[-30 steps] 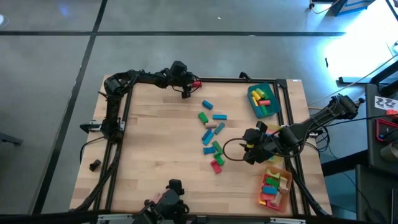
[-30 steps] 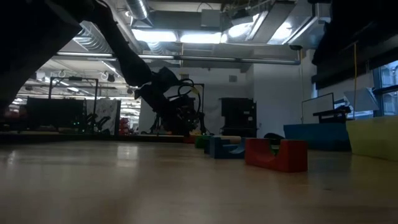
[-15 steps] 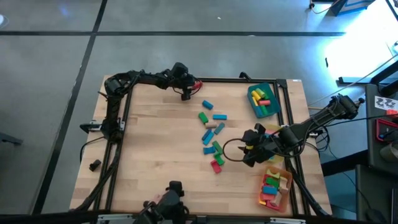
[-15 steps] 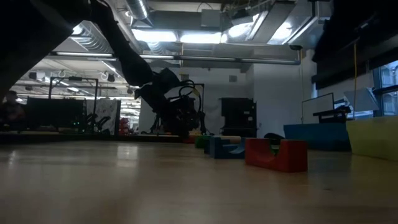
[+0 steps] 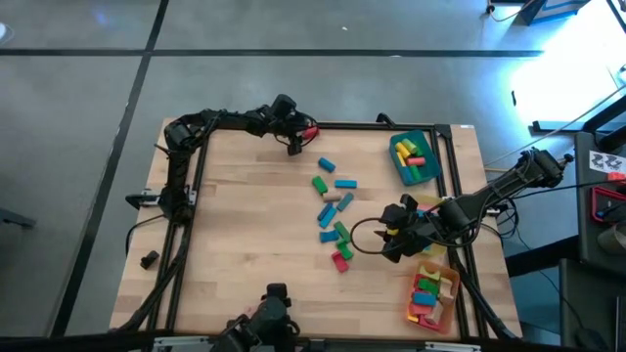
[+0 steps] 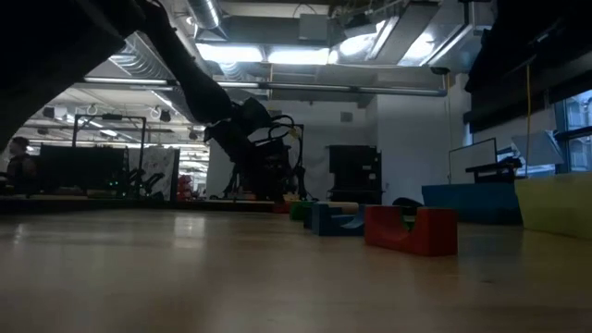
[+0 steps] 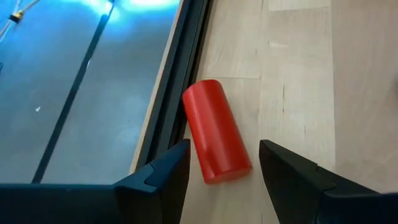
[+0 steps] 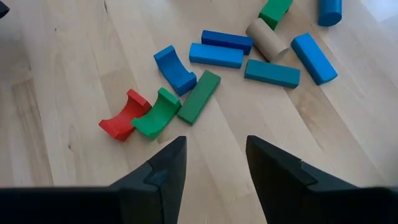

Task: Sort blocks by size
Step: Put the red cylindrical block into the blue bin

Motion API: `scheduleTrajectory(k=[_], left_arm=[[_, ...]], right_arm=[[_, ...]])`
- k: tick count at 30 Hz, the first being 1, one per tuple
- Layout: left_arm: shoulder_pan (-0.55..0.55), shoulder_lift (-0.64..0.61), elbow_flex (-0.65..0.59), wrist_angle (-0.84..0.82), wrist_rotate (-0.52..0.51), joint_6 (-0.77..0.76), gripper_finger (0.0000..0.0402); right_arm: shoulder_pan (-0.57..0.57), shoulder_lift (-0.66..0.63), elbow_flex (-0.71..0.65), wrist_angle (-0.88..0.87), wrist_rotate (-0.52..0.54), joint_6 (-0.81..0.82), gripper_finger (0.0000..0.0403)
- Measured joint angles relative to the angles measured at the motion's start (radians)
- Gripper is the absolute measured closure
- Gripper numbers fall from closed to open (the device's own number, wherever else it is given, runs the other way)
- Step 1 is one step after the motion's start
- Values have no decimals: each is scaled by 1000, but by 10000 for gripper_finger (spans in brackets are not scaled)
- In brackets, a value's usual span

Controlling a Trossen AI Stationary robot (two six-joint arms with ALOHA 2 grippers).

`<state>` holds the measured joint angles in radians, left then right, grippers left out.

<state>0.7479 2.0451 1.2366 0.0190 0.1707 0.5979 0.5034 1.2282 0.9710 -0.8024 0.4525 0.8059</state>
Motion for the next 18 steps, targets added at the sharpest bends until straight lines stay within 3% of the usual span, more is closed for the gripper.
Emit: scheduleTrajectory(k=[14, 18], left_arm=[[-8, 0, 31, -14, 0, -224, 218], [-12, 0, 80, -91, 1, -221, 218]], right_arm=[[0, 0, 0, -1, 1, -3, 233], [0, 0, 0, -2, 0, -4, 233]])
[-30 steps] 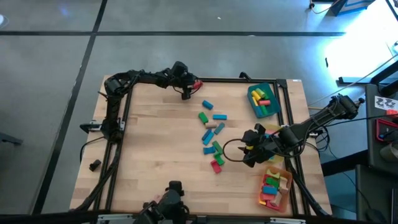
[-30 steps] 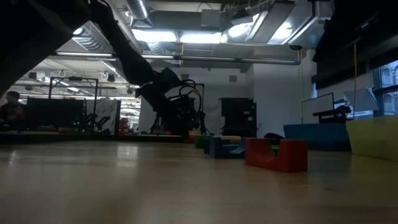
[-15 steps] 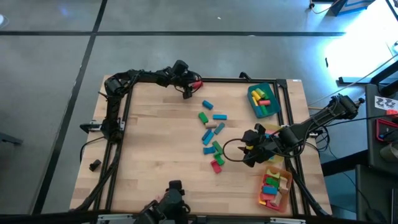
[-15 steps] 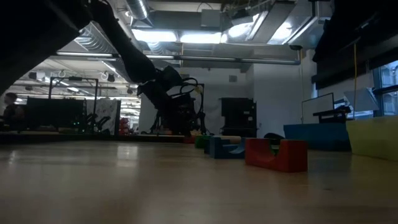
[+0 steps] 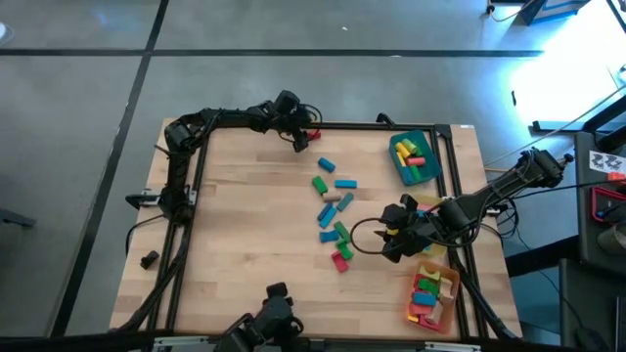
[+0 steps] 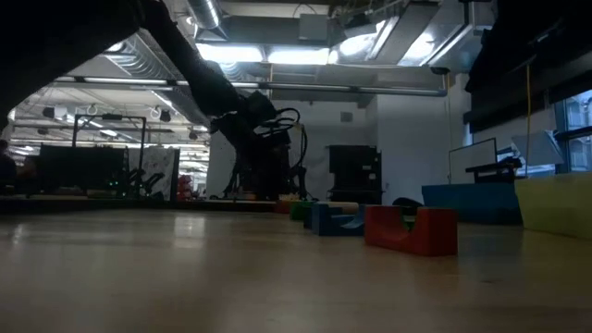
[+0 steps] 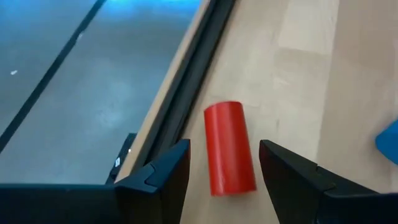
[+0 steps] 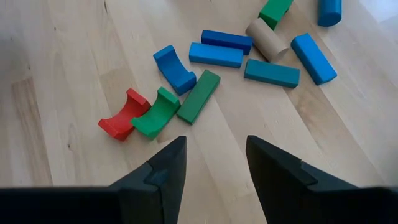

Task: Sort blocks by size
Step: Put the red cylindrical block into the blue bin

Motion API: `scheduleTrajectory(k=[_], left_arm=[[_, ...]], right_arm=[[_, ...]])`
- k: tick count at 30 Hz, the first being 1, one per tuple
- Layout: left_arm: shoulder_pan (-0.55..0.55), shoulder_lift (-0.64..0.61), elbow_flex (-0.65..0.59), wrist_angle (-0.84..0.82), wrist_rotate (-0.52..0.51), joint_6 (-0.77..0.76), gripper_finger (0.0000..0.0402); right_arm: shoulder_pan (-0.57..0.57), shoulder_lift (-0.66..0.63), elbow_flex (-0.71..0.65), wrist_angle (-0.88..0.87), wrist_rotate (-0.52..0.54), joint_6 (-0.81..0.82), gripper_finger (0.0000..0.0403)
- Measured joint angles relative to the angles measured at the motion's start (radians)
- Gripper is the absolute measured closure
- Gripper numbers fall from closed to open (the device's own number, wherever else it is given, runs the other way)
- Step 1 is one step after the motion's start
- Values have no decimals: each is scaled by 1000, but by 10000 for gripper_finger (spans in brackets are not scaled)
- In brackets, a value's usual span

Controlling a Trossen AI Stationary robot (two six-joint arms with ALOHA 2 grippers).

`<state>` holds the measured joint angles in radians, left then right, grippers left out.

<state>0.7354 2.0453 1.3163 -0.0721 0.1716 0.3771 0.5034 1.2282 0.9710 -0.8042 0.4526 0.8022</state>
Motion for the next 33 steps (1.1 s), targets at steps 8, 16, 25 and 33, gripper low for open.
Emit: scheduleTrajectory(k=[8, 16, 25, 33], left_arm=[[-4, 9, 54, -72, -10, 15, 218], [-10, 114, 121, -114, -35, 19, 218], [-9, 145, 149, -152, -73, 23, 268], [-16, 118, 146, -178, -66, 7, 284]], right_arm=[[0, 0, 0, -1, 0, -28, 233], [0, -1, 0, -7, -1, -30, 233], [0, -1, 0, -6, 22, -33, 233], [-81, -1, 0, -5, 156, -91, 233]])
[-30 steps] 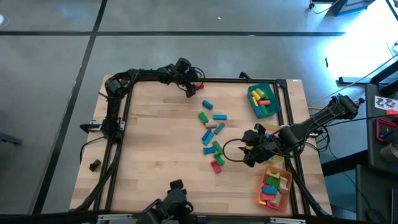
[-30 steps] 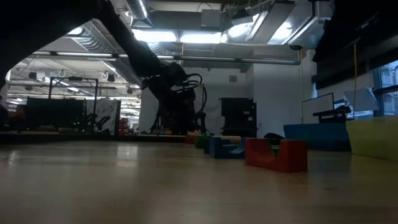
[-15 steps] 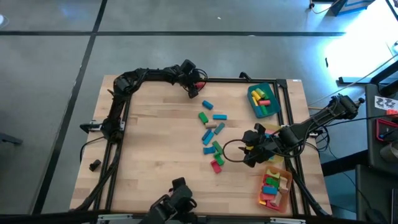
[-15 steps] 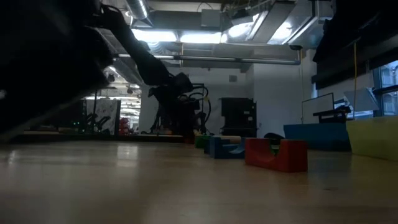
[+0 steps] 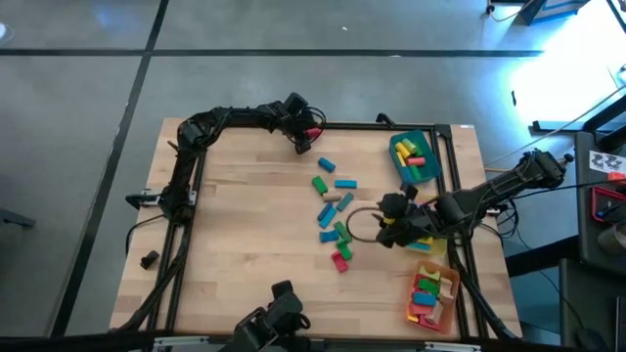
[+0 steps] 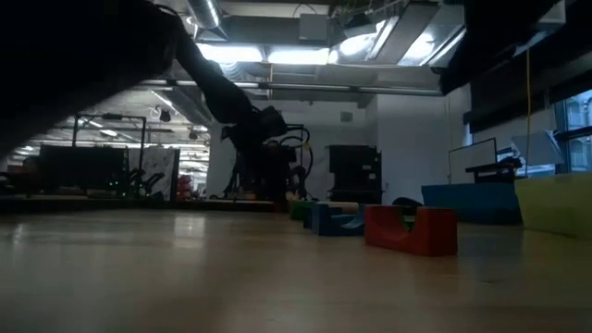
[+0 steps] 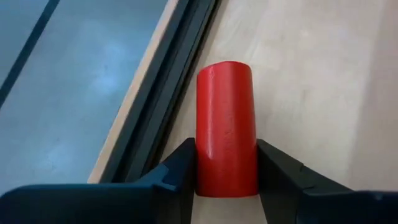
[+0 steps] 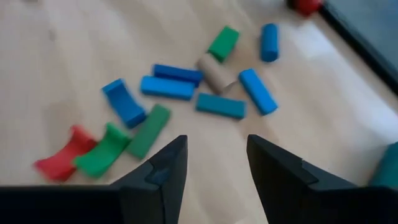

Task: Sort blocks by size
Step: Put the red cylindrical block into the blue bin

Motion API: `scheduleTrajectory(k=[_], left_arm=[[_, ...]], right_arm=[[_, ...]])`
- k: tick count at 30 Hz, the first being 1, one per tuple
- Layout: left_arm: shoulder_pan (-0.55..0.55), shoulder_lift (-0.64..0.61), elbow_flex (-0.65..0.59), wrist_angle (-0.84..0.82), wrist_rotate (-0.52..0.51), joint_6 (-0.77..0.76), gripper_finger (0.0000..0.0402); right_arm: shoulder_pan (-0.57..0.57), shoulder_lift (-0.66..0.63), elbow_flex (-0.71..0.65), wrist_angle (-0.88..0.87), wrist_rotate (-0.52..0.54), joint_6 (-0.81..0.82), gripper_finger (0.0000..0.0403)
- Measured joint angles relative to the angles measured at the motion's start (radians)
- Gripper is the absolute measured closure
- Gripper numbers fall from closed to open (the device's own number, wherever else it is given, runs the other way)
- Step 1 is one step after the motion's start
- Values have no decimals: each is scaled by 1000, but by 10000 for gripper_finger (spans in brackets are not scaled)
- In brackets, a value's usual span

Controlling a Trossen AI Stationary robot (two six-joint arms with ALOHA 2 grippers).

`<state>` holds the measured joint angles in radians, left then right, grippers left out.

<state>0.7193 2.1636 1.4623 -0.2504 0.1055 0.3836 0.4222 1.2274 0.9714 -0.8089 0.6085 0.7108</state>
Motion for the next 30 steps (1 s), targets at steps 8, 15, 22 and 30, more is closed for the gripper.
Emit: scheduleTrajectory(k=[8, 15, 22, 30], left_arm=[[-42, -81, 67, -101, 222, -115, 284], [-100, -95, 71, -116, 504, -258, 284], [-177, -95, 71, -93, 615, -351, 282], [-252, -95, 71, -45, 629, -409, 280]], right_arm=[[-168, 0, 0, 30, 22, -360, 233], [-267, 0, 0, 157, 18, -673, 233], [-327, 0, 0, 238, -63, -844, 232], [-378, 1, 0, 292, -85, -873, 184]])
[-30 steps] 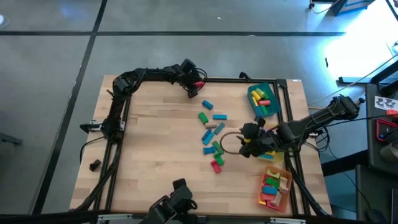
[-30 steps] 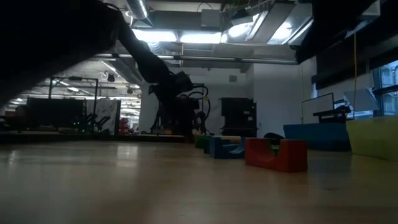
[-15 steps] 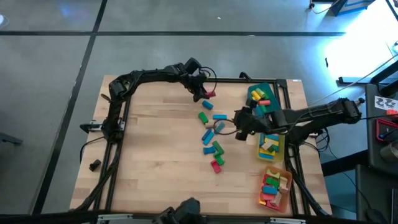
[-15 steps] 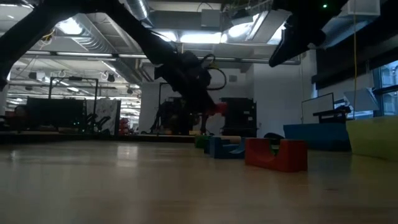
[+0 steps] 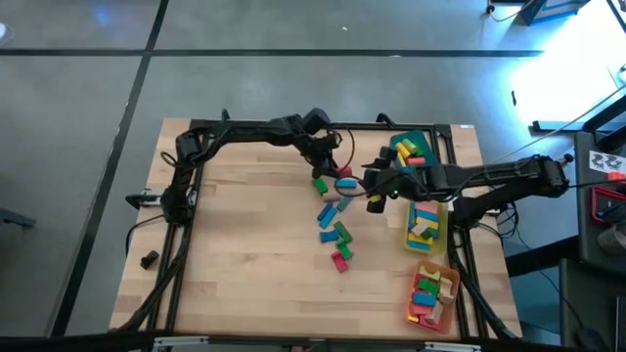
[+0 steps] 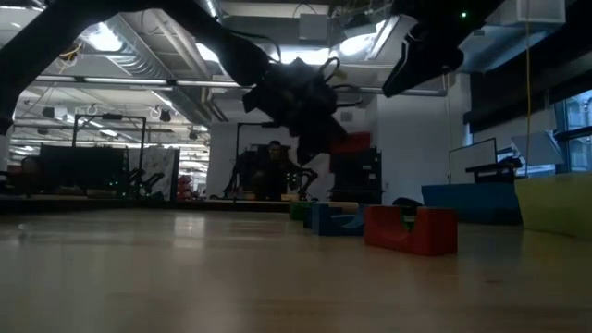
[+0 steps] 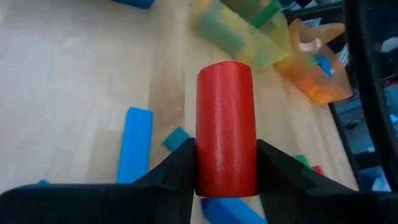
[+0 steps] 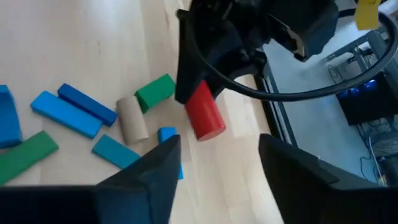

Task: Sort blocks by size
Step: Put the red cylindrical block into the blue bin

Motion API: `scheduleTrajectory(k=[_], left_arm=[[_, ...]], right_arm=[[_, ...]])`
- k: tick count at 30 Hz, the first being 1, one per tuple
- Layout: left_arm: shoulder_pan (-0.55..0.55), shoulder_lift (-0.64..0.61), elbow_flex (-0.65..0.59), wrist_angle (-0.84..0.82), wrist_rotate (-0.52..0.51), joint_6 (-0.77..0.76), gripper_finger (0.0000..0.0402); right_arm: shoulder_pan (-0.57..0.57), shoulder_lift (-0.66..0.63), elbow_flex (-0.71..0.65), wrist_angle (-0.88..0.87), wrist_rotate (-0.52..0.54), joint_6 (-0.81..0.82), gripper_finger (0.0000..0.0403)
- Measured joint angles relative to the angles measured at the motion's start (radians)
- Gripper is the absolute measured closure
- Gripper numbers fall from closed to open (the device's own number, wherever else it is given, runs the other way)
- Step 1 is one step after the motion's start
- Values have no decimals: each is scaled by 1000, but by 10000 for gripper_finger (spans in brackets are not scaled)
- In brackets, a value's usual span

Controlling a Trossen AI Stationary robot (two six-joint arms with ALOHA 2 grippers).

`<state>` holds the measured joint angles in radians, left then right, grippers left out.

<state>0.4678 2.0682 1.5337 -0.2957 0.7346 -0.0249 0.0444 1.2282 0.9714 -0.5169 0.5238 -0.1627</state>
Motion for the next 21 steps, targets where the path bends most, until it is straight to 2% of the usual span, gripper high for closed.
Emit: scheduleTrajectory(k=[3, 5, 7, 10, 14, 21], left_arm=[[-13, 0, 0, 21, 23, -51, 279], [-19, 0, 0, 38, 50, -97, 279], [-25, 0, 1, 63, 71, -137, 278], [-37, 0, 1, 98, 83, -193, 278], [-56, 0, 1, 155, 109, -259, 277], [-83, -1, 1, 180, 114, -282, 277]], right_arm=[[-11, 0, 0, 0, -8, -6, 158], [-15, 0, 0, -5, -63, -66, 145], [-13, 9, 0, -2, -115, -154, 139], [-11, 42, 0, 11, -129, -215, 138], [-12, 111, 0, 36, -55, -277, 142], [-12, 215, -1, 110, 54, -370, 155]])
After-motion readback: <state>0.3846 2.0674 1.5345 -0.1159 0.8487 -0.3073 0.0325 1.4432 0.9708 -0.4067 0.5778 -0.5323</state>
